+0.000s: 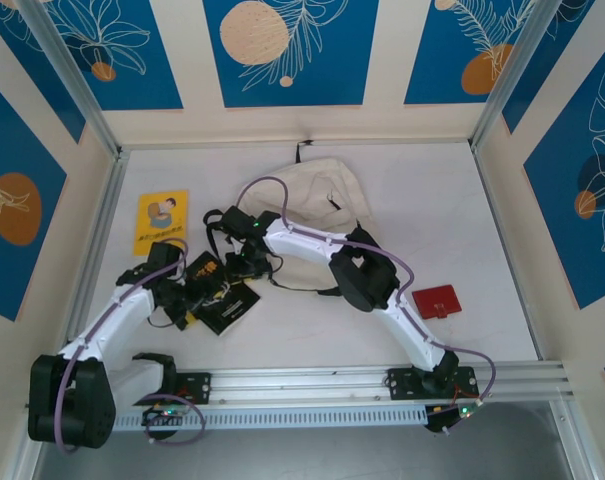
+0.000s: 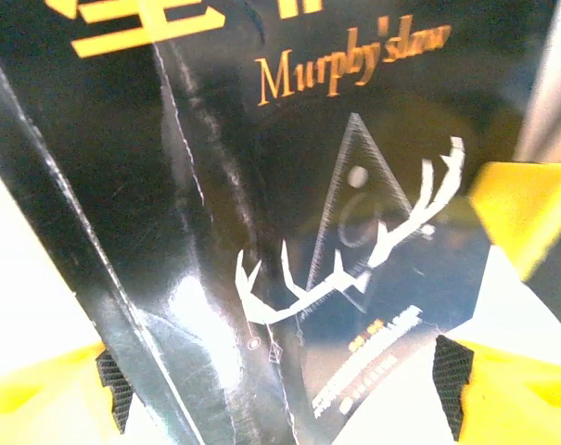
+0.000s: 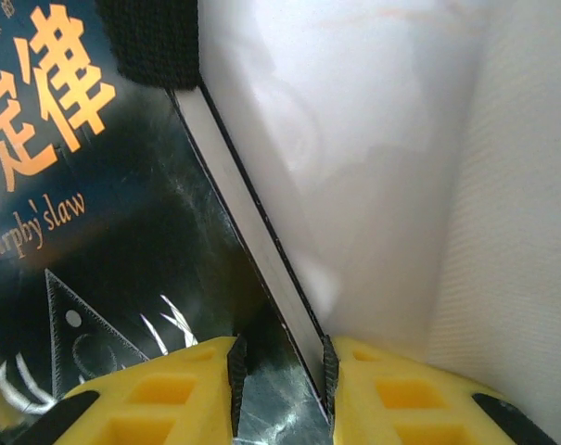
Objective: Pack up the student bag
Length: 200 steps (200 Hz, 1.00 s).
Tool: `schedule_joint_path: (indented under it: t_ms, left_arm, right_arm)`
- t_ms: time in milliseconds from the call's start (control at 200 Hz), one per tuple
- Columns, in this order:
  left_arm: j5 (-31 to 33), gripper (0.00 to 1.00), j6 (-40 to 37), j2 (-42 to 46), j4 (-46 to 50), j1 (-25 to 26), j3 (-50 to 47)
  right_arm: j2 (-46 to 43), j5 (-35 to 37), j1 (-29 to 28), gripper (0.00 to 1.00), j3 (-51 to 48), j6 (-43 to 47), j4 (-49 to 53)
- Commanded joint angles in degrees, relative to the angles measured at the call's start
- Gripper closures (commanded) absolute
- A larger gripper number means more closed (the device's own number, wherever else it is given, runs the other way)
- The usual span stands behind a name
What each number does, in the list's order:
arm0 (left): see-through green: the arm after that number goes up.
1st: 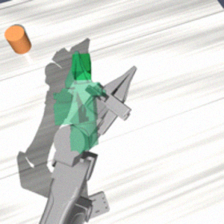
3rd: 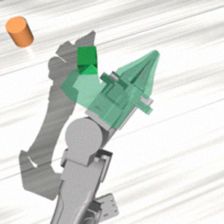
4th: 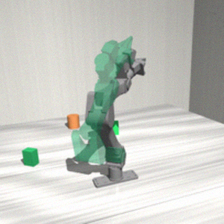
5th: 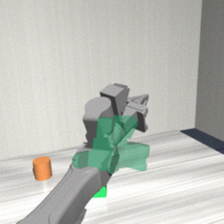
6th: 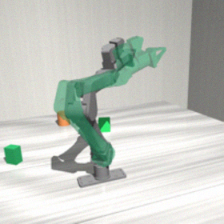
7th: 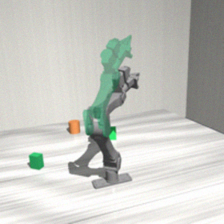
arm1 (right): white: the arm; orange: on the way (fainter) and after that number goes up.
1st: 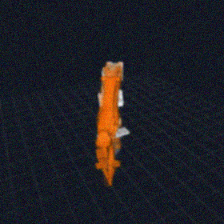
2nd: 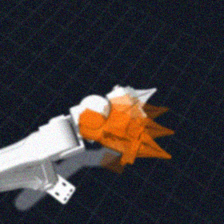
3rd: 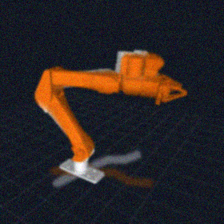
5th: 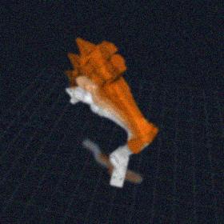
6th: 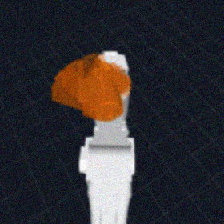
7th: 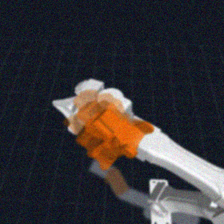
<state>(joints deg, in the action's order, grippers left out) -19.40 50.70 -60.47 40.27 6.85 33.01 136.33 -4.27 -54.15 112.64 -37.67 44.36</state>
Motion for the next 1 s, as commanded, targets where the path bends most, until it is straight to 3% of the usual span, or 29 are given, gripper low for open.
schedule_joint_path:
  t_ms: [0,485,800,995]
  left_arm:
    - [-10.0,0.19,1.9,1.8,-7.4,-0.1,5.7]
    - [-12.3,0.27,4.1,1.4,-12.8,-0.1,6.0]
    - [-2.4,0.4,-0.2,-0.7,-5.5,0.0,5.5]
    - [-2.2,0.5,-0.1,-1.3,-7.0,0.0,3.6]
  right_arm:
    - [2.0,-1.9,-1.1,0.69,-2.6,-1.6,2.2]
    - [1.6,-1.7,-0.5,0.69,-3.7,-2.4,1.6]
    - [0.5,-1.6,-0.1,0.69,-4.8,-2.3,0.7]
    - [-0.9,-2.4,0.0,0.69,-5.4,-2.0,-0.5]
